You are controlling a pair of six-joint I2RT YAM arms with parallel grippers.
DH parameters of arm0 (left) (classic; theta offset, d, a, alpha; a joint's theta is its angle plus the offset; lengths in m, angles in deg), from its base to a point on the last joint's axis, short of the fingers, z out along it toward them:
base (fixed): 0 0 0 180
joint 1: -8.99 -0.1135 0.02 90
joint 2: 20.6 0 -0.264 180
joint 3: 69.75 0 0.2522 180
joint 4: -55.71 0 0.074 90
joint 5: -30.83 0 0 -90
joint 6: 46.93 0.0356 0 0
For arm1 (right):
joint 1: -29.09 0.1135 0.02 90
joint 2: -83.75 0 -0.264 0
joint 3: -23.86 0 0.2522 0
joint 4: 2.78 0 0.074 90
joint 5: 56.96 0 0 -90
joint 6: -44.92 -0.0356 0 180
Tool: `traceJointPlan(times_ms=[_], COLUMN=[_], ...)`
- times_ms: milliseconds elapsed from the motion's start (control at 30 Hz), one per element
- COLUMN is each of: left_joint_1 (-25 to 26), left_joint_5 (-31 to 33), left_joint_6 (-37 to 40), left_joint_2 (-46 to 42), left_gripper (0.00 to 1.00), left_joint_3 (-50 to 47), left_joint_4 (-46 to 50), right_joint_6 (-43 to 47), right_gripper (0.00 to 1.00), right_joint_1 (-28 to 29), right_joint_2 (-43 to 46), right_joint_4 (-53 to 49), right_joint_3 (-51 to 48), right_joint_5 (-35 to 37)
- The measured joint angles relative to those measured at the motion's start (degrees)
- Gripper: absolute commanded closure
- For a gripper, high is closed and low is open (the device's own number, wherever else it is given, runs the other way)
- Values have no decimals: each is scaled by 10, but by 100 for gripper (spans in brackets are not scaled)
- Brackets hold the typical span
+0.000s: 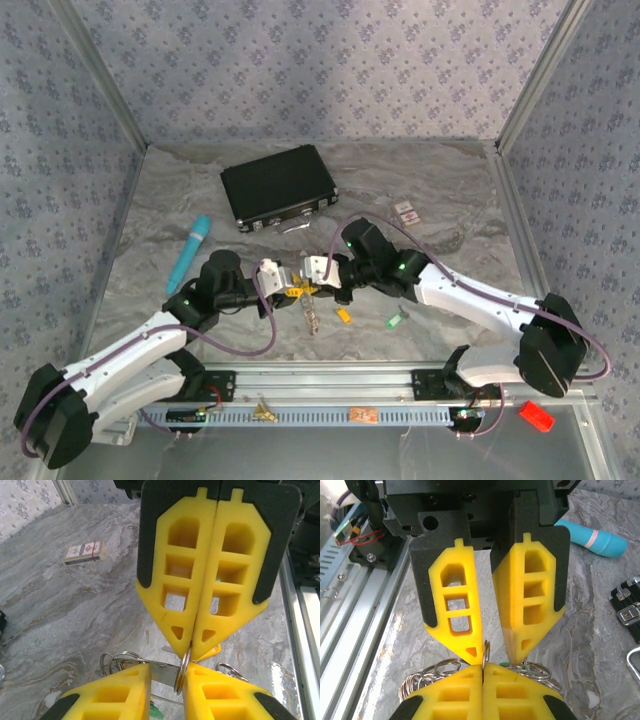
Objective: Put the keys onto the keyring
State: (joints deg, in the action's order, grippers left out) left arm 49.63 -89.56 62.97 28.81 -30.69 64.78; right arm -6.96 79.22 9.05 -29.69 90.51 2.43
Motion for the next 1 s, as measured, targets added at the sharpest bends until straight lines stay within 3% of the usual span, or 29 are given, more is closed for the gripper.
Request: traceJointPlan(times_ms=[233, 267, 333, 433, 633, 1000], left_joint_1=[6, 7, 10, 13, 15, 19], left_joint_5=[-2, -2, -2, 0, 5, 7], left_joint_6=[26, 29, 33, 39, 48, 52], left_joint_2=[9, 9, 8, 2, -11, -12], left_gripper=[93, 94, 96, 100, 100, 100], left_joint_3=[6, 6, 6, 5, -4, -5], left_joint_4=[20, 20, 21, 16, 10, 8], right_joint_6=[26, 27, 26, 10, -24, -50], right_gripper=[100, 97, 78, 71, 73, 81], right_joint_1=[10, 10, 9, -2, -29, -29], right_joint_2=[-12, -12, -12, -5, 15, 15], right_joint_4=[-35, -36, -35, -10, 41, 88], right_joint_3=[22, 23, 22, 4, -59, -65], right_joint_5=[19, 20, 20, 9, -17, -40])
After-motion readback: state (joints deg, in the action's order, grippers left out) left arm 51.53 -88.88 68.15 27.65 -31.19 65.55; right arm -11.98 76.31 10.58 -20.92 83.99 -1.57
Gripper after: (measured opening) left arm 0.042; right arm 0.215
